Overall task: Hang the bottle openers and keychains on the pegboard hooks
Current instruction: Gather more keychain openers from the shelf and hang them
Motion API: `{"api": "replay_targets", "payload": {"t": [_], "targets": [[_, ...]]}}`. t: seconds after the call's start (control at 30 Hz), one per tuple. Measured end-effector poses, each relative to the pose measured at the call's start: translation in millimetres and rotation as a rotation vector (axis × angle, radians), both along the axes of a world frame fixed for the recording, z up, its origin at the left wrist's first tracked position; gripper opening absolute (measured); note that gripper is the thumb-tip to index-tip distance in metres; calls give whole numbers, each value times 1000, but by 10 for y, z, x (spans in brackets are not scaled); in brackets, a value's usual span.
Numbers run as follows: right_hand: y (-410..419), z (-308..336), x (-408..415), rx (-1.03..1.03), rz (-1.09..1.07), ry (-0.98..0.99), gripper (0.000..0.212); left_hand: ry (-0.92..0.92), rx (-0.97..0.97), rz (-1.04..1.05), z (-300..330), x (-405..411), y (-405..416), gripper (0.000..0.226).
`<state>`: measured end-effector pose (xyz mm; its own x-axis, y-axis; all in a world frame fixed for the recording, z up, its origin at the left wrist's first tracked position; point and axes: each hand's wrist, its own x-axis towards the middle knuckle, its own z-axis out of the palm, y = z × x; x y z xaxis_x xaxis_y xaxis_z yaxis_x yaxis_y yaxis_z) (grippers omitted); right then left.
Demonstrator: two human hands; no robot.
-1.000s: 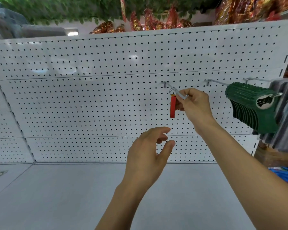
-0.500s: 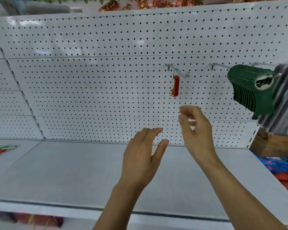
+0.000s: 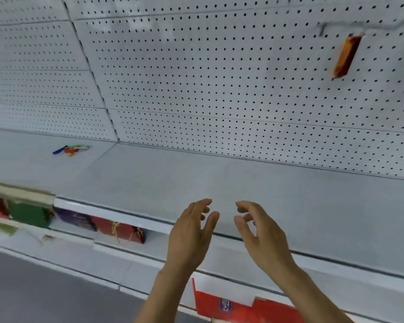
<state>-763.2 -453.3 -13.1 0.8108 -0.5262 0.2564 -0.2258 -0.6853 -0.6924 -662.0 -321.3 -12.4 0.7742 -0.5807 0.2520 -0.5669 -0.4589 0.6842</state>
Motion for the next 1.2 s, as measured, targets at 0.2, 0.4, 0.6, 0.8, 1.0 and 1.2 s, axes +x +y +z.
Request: {"api": "replay_targets", "payload": {"t": [0.2, 0.4, 0.6, 0.8, 1.0, 1.2], "targets": [[815, -281, 776, 98, 58, 139, 31, 148, 24, 76, -261, 679, 886, 45], [1783, -372, 1774, 176, 57, 170, 25, 164, 123, 96, -346, 1667, 1908, 33], [2482, -417, 2637, 212, 63, 165, 21, 139, 170, 111, -359, 2548, 2711, 30], [2763, -393, 3412, 173, 100, 199, 20, 177, 131, 139, -391, 3299, 3102, 29], [2854, -360, 4370, 159, 132, 208, 18, 178, 89, 177, -417, 4109, 3306, 26], [2842, -418, 5601, 163, 127, 191, 17, 185, 101, 227, -411, 5276, 3389, 25]]}}
